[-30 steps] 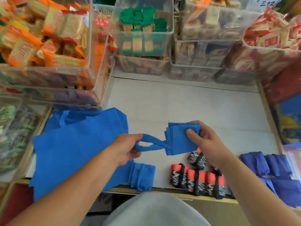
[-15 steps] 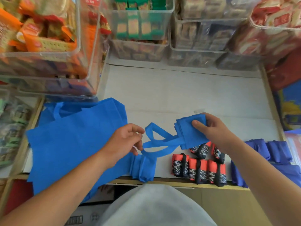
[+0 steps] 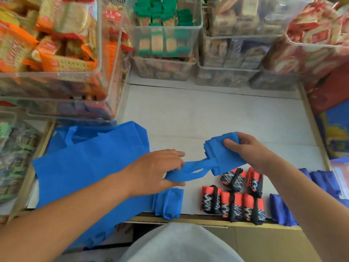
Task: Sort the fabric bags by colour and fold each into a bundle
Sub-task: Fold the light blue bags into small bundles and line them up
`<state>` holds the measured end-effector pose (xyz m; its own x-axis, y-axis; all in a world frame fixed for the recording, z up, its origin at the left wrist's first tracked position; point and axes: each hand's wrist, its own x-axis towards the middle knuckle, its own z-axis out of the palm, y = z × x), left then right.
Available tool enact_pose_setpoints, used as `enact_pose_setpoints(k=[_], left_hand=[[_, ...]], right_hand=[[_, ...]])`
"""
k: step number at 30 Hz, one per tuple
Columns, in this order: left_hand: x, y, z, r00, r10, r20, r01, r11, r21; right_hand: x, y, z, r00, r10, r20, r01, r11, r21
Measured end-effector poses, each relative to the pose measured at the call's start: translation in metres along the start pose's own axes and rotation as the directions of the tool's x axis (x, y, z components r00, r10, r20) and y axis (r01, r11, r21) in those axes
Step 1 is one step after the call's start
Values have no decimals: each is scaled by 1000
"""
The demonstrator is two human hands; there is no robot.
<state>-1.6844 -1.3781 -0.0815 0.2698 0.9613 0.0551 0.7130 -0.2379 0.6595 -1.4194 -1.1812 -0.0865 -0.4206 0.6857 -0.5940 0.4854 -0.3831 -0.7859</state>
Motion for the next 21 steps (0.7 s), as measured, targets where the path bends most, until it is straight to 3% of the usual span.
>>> enact_pose_setpoints(k=[2,4,7,9,11,14,18,21], left_hand=[[-5,17,-7,976,-214,50,219,940,-260],[-4,28,-12,926,-376,38,344,798,-495],[9,38,-13,794,-602,-84,293,501,-814],[14,43,-11,721,-692,-6,275,295,-915],[13,46,-7,729,-678,93,288,181,-941],[6,47,-1,793,-566,227,368,148,-918],[-2,41,-11,830,-422,365,495,257,-830],[1,40,-14,805,-496,325,541,390,-745]], right_hand=[[-1,5,-4,999,33,-18,-32,999,25],[-5,10,-4,999,53,-7,-52,996,75],[-10,19,2,998,51,-26,-48,993,105],[-13,25,5,997,53,-57,-47,994,101],[-16,29,5,995,71,-76,-64,994,92],[-19,30,2,993,89,-81,-85,995,56],[-15,26,-9,992,103,-71,-102,995,8],[-10,23,-15,994,105,-39,-107,994,-37]])
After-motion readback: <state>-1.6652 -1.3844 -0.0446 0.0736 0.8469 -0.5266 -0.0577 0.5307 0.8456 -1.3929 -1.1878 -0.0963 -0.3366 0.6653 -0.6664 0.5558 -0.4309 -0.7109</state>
